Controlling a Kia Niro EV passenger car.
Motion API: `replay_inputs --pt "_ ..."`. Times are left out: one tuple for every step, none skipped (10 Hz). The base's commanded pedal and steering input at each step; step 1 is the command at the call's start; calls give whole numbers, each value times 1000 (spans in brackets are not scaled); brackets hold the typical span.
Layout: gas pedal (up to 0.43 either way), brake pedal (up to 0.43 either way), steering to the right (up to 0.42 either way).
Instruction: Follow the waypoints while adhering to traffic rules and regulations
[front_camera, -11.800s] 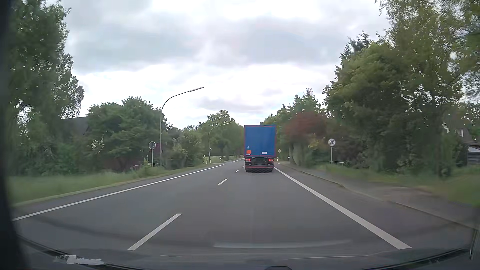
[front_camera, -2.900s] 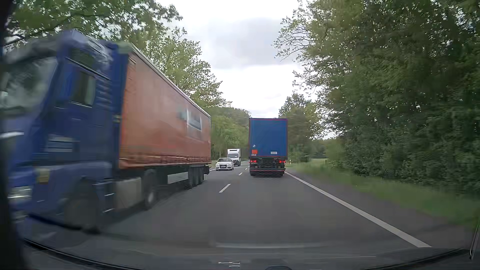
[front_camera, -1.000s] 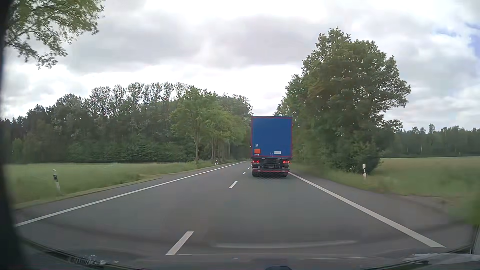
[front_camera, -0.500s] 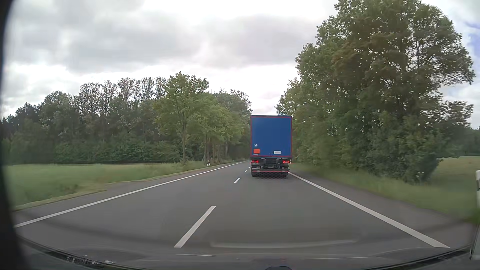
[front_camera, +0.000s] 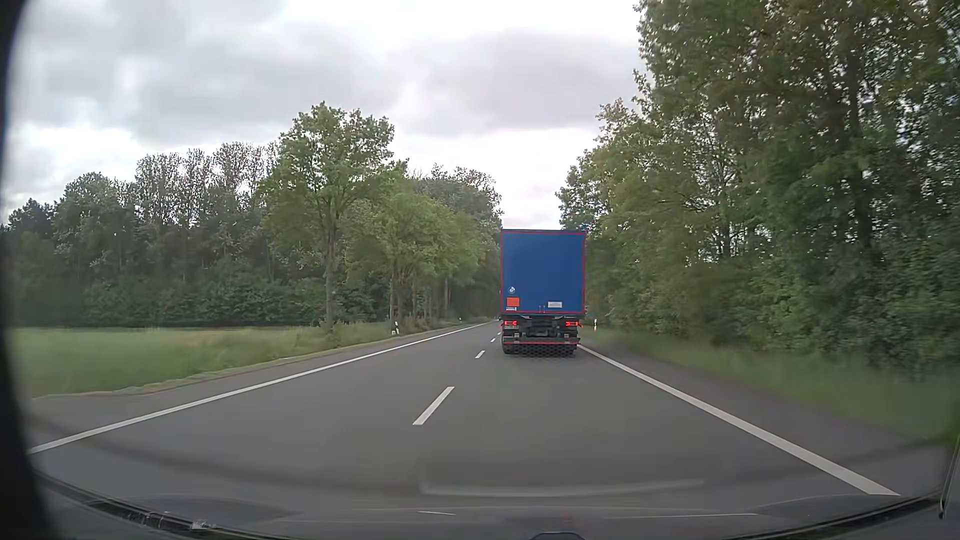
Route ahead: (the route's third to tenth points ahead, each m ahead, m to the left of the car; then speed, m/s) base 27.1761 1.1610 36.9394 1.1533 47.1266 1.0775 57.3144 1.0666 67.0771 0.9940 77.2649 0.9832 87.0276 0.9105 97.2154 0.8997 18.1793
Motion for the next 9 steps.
replay_inputs --pt "47 0 2" --pt "47 0 2" --pt "47 0 2" --pt "47 0 2" --pt "47 0 2" --pt "39 0 2" --pt "39 0 2" --pt "39 0 3" --pt "39 0 2"
